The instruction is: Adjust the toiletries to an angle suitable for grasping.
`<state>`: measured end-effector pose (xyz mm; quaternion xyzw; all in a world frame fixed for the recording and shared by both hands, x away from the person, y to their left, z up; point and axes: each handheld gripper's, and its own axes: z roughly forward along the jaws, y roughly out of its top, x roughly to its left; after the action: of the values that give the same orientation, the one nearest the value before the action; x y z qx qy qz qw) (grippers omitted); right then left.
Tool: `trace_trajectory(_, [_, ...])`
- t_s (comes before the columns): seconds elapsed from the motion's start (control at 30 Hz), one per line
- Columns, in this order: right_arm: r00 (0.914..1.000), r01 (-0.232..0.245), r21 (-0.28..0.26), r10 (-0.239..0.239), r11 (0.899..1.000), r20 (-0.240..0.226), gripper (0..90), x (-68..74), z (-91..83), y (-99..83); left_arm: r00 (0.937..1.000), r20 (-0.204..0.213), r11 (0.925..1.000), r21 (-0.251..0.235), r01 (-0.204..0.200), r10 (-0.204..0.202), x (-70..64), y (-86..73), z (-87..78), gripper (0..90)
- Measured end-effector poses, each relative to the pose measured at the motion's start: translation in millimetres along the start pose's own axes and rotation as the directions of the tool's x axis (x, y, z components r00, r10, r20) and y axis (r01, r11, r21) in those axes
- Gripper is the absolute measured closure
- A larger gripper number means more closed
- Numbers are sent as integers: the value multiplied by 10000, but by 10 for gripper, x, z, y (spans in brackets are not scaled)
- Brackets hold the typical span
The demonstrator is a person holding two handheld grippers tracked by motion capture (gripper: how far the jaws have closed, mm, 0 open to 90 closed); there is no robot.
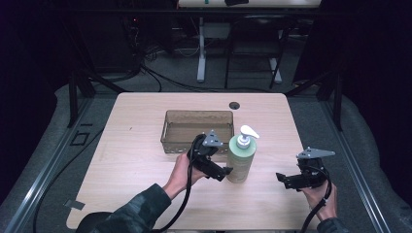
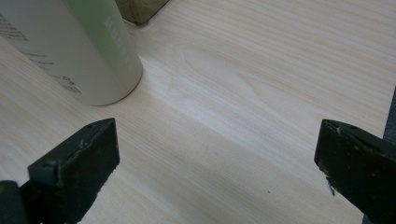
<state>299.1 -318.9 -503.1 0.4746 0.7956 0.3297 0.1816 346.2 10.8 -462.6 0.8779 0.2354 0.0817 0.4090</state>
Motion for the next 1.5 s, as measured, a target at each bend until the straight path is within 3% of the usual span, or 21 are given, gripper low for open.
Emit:
trace_trajectory(0.17, [10000, -55, 33, 55, 10000, 25, 0, -20, 6, -4, 9998, 106, 9997, -202, -139, 141, -46, 143, 69, 0])
trace_trajectory(0.4, [10000, -55, 7, 55, 10000, 79, 0, -30, 4, 15, 9998, 211, 9968, -792, 50, -33, -74, 403, 108, 1])
trace_trajectory(0.53, [9999, -81, 32, 81, 10000, 132, 0, -40, -1, 1, 9997, 237, 9967, -809, 28, -9, -92, 473, 154, 33])
trace_trajectory(0.63, [9999, 30, -67, -29, 10000, 111, 5, -31, -7, 10, 9995, 110, 9979, -591, -275, 282, -106, 503, 192, 108])
trace_trajectory(0.87, [10000, -18, 24, 18, 10000, 53, 13, -4, 12, 15, 9997, 83, 9966, -791, -219, 226, -111, 463, 176, 120])
trace_trajectory(1.1, [10000, 52, -3, -52, 10000, 53, 13, 0, 5, 32, 9990, 190, 9979, -513, -397, 407, -83, 434, 102, 123])
trace_trajectory(1.5, [10000, 91, -19, -91, 10000, 5, 13, 19, -2, 41, 9999, -93, 9980, -624, -112, 106, 11, 266, -84, 124])
